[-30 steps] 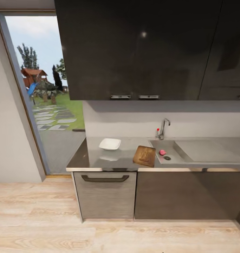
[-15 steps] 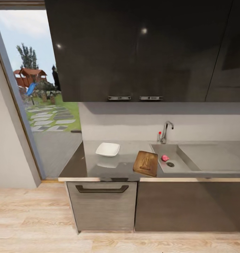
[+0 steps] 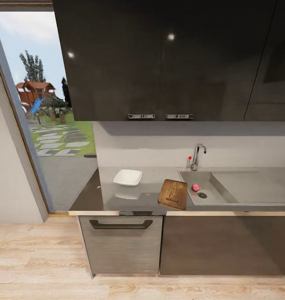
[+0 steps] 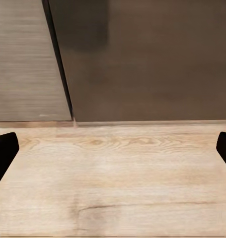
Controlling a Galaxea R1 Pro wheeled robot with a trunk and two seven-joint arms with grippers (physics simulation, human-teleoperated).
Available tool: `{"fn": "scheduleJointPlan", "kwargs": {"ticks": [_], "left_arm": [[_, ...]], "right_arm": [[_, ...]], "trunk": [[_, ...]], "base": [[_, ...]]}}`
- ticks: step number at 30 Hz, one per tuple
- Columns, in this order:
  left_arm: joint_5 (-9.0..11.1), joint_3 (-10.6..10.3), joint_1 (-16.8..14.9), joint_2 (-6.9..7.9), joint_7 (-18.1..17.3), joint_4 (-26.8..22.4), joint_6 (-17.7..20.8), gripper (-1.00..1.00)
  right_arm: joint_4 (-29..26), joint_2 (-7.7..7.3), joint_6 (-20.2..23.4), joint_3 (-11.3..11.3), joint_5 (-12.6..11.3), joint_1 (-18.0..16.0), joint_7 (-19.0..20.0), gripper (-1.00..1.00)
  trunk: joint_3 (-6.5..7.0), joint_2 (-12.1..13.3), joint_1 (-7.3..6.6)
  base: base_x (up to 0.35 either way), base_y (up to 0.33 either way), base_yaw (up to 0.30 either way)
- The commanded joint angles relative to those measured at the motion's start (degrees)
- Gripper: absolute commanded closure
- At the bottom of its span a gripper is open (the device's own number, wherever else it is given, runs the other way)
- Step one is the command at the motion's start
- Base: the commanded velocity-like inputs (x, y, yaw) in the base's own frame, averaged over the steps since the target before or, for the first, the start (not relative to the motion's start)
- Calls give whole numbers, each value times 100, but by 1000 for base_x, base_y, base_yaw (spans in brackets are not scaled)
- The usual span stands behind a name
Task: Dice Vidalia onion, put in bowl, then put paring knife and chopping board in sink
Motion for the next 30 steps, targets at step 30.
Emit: {"fn": "scheduleJointPlan", "kwargs": {"ticks": [30], "left_arm": [[13, -31, -11, -23, -9, -5835, 5287, -100]], "right_arm": [[415, 22, -16, 0, -3, -1, -21, -100]], "trunk": [[-1, -3, 2]], "base": [[0, 0, 0]]}}
